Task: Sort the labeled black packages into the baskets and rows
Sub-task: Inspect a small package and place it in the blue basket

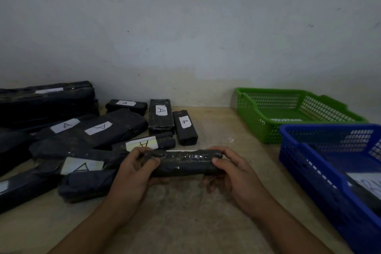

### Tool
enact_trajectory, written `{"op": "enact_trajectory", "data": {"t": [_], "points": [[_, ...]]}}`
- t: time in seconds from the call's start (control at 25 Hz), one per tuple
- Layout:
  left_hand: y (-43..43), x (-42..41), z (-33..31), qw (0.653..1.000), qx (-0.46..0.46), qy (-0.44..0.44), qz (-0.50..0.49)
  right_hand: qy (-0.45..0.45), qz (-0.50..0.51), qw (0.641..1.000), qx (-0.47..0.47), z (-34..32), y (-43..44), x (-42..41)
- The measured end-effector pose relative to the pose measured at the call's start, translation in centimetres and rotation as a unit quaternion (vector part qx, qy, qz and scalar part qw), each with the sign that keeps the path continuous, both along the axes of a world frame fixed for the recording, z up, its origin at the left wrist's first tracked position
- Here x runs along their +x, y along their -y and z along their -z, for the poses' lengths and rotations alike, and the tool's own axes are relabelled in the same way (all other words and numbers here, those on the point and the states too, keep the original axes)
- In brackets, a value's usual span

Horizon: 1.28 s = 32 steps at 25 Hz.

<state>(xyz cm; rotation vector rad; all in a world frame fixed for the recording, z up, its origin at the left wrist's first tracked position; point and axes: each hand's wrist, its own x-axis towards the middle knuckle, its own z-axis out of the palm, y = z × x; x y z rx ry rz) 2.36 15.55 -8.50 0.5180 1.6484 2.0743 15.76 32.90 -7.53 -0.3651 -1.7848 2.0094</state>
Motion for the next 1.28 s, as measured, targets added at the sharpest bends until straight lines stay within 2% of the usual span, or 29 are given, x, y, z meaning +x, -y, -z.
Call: {"op": "enact_trajectory", "data": {"t": [0.16, 0.28, 0.52, 0.72, 0.88, 1.04, 1.28], "points": [[0.1, 0.0, -0.1, 0.997, -0.03, -0.069, 0.007, 0.039, 0.024, 0.997, 0.062, 0.2, 0.2, 0.0], [0.0, 0.3, 0.0, 0.999, -0.004, -0.042, 0.035, 0.041, 0.053, 0.994, 0.09, 0.0, 0.1, 0.0], [0.8, 0.1, 0.3, 0.99, 0.044, -0.025, 0.128, 0.021, 0.057, 0.995, 0.075, -0.2, 0.2, 0.2], [0.6, 0.3, 0.0, 0.993, 0.015, -0.102, 0.065, 0.027, 0.022, 0.998, 0.055, 0.0, -0.1, 0.0], [0.7, 0.2, -0.6, 0.993, 0.026, -0.098, 0.055, 0.048, -0.024, 0.996, 0.067, 0.1, -0.4, 0.3], [0.5, 0.5, -0.6, 0.994, 0.029, -0.08, 0.066, 0.057, -0.002, 0.994, 0.097, 0.3, -0.4, 0.3], [0.3, 0.7, -0.4, 0.993, 0.025, -0.06, 0.097, 0.013, 0.025, 0.994, 0.104, -0.3, -0.6, 0.4]]}}
